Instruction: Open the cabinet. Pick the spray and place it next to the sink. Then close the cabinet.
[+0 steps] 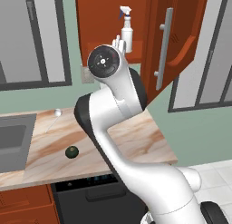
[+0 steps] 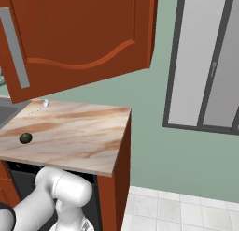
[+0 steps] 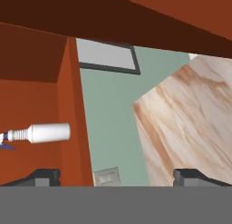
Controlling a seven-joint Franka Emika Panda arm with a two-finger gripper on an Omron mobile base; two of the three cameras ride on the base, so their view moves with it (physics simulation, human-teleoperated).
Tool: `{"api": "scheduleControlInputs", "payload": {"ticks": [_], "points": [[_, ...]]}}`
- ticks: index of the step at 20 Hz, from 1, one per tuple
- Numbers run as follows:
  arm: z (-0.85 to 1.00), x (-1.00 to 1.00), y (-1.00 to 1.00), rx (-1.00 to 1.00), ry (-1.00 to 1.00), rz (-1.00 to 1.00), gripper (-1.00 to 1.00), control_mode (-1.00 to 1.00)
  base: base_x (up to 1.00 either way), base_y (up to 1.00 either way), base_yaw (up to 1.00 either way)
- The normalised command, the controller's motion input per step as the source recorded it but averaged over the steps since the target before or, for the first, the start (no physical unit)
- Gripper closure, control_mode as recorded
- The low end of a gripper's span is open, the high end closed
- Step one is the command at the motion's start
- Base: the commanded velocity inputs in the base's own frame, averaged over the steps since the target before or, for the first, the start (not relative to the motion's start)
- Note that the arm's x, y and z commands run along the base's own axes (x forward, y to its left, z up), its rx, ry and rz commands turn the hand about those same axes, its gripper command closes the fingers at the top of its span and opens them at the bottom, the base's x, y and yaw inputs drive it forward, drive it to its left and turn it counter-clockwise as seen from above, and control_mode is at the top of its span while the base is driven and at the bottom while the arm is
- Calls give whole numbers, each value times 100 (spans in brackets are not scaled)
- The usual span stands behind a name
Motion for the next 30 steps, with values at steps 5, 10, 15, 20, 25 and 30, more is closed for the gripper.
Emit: {"api": "scheduleControlInputs", "payload": {"ticks": [5, 10, 15, 20, 25, 30], "points": [[-9, 20, 0, 3, 0, -6, -100, -100, 0, 0, 0], [0, 0, 0, 6, 0, -10, -100, -100, 0, 0, 0], [0, -4, -2, 9, 2, -12, -100, -100, 0, 0, 0], [0, -15, -1, 10, 1, -14, -100, -100, 0, 0, 0], [0, -24, -5, 10, 0, -14, -100, -100, 0, 0, 0], [0, -34, -11, 11, 0, -16, -100, -100, 0, 0, 0]]}}
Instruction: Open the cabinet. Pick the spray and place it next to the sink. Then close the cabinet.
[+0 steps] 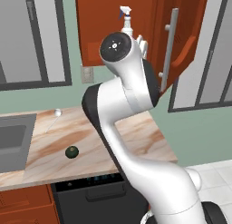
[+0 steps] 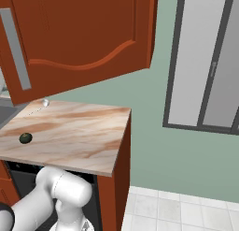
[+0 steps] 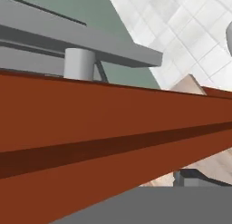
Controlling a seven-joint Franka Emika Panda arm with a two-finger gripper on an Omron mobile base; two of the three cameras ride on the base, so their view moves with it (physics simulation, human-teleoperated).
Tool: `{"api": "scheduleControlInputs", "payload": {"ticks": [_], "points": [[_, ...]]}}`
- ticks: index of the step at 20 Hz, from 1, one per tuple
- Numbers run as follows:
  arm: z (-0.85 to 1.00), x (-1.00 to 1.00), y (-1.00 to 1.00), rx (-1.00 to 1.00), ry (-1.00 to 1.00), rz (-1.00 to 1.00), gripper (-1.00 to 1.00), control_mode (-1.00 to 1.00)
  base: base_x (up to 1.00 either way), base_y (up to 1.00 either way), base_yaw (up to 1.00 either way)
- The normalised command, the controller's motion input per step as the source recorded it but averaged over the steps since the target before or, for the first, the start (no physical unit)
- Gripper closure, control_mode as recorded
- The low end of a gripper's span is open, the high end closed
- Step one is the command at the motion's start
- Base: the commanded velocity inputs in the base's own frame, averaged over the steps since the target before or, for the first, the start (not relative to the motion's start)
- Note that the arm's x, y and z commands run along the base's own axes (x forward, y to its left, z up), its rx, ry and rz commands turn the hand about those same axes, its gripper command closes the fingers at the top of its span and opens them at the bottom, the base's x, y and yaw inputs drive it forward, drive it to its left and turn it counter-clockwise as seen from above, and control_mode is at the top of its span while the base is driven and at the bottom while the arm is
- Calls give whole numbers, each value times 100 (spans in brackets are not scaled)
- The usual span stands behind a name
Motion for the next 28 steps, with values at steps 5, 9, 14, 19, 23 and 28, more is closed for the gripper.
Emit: {"api": "scheduleControlInputs", "payload": {"ticks": [5, 9, 14, 19, 23, 28], "points": [[0, -36, -17, 12, 0, -16, -100, -100, 0, 0, 0], [0, -31, -25, 10, 0, -16, -100, -100, 0, 0, 0], [1, -30, -33, 9, 0, -16, -100, -100, 0, 0, 0], [5, -30, -36, 5, 0, -15, -100, -100, 0, 0, 0], [8, -30, -39, 4, 0, -16, -100, -100, 0, 0, 0], [9, -24, -41, 3, 0, -16, -100, -100, 0, 0, 0]]}}
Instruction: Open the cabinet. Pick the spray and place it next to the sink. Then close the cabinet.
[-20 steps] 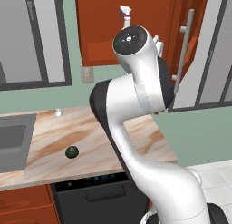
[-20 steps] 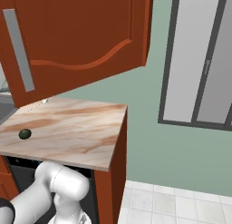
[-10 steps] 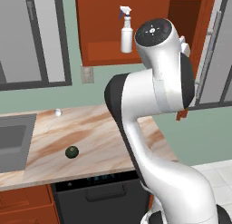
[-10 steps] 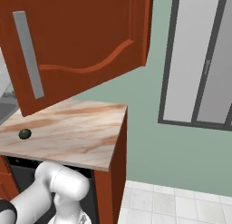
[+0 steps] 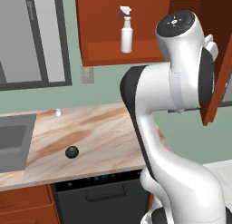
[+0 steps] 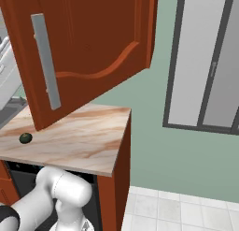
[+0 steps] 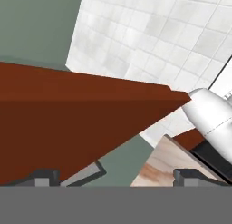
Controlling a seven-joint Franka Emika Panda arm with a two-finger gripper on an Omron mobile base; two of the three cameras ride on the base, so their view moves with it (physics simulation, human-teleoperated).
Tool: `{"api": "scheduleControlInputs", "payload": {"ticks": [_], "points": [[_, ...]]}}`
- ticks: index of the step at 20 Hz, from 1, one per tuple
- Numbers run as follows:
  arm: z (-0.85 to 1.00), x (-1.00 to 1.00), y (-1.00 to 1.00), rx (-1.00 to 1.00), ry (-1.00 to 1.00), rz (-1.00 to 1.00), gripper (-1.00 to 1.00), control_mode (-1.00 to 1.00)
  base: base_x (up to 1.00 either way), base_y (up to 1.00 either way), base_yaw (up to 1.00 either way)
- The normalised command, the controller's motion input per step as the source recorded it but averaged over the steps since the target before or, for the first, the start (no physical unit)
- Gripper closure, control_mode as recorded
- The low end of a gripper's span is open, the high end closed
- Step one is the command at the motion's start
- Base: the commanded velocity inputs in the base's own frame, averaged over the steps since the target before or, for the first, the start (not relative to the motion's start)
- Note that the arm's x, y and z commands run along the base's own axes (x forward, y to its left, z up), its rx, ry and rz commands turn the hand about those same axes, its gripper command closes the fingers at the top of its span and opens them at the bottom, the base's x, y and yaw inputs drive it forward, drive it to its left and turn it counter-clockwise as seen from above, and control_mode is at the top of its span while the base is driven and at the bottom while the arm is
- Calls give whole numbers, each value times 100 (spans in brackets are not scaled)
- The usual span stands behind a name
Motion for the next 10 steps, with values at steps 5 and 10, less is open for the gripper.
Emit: {"api": "scheduleControlInputs", "payload": {"ticks": [5, 10], "points": [[5, -18, -42, 1, 0, -15, -100, -100, 0, 0, 0], [1, -14, -46, 0, 0, -14, -100, -100, 0, 0, 0]]}}
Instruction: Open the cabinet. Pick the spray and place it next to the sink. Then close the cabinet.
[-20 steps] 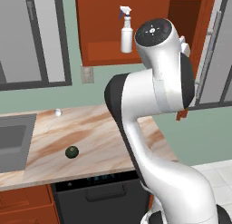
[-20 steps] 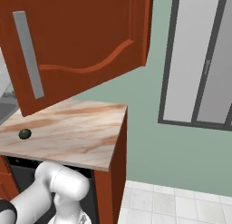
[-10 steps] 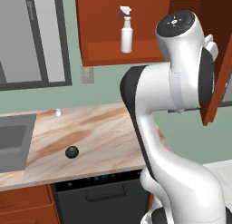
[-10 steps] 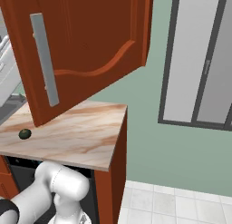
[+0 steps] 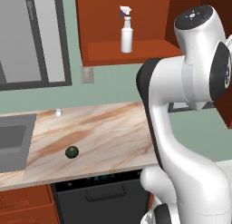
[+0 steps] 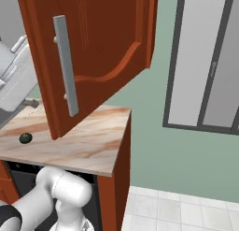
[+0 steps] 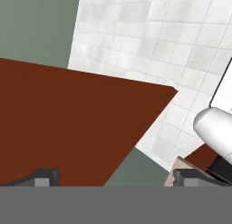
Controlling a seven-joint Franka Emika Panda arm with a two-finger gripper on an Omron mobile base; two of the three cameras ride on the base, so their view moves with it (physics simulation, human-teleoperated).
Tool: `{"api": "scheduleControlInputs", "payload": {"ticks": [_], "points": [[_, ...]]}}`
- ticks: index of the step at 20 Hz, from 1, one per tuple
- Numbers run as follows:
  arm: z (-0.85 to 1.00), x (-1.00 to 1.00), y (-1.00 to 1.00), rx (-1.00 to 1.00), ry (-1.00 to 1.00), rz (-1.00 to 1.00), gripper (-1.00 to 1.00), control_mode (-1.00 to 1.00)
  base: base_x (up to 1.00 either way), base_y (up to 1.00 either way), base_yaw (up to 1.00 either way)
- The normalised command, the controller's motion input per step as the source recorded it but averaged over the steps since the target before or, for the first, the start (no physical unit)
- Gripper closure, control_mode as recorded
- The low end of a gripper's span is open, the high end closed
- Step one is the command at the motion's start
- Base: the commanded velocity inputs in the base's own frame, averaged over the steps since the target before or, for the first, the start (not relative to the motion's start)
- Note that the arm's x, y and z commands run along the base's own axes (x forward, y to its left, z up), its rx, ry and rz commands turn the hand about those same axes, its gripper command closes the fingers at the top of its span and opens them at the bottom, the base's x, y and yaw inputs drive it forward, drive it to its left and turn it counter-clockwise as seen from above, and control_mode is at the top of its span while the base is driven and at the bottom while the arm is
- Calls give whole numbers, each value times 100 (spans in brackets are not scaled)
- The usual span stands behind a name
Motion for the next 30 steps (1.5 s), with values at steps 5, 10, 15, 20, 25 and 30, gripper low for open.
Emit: {"api": "scheduleControlInputs", "payload": {"ticks": [5, 10, 15, 20, 25, 30], "points": [[0, -8, -53, 0, 0, -9, -100, -100, 0, 0, 0], [0, -1, -52, 0, 0, -4, -100, -100, 0, 0, 0], [0, 1, -49, 0, 0, -1, -100, -100, 0, 0, 0], [0, 6, -41, 0, 0, 0, -100, -100, 0, 0, 0], [0, 8, -39, 0, 0, 0, -100, -100, 0, 0, 0], [0, 8, -40, 0, 1, 0, -100, -100, 0, 0, 0]]}}
